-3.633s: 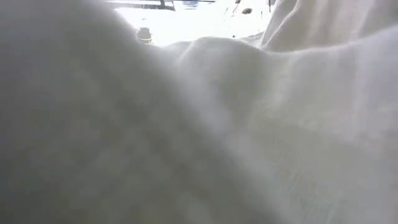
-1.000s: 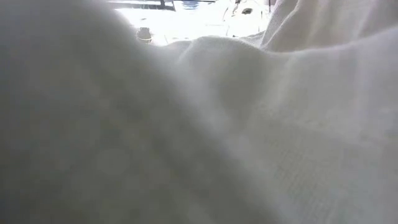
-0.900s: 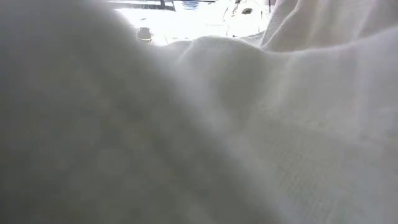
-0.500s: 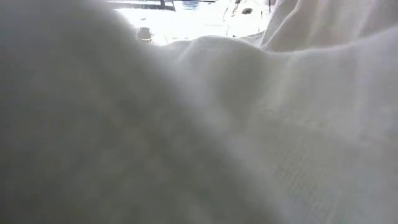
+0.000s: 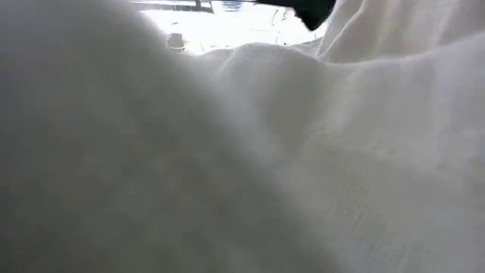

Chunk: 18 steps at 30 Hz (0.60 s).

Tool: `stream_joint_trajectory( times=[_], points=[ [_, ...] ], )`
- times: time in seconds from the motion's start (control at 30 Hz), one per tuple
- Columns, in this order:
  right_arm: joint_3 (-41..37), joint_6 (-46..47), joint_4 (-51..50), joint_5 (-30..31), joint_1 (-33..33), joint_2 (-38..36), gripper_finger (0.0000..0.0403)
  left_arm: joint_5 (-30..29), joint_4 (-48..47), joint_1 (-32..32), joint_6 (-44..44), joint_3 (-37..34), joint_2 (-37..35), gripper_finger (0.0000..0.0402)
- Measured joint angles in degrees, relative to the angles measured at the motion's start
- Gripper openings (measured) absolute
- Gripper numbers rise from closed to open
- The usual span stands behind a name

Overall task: Sort towels by color in basket
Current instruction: Put the white towel into the bottom transparent bin

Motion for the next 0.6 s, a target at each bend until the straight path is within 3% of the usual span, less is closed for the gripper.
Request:
stream_joint_trajectory(
  times=[0.3, 0.6],
  points=[
    [0.0, -8.5, 16.8, -9.8, -3.1, 12.0, 0.0297, 0.0, 0.1, -0.6, -3.9, 0.0, 6.1, 0.0183],
    [2.8, -11.1, 20.4, -15.8, -5.0, 19.6, 0.0297, 0.0, 2.6, -0.5, -4.1, 0.0, 10.9, 0.0183]
  ],
)
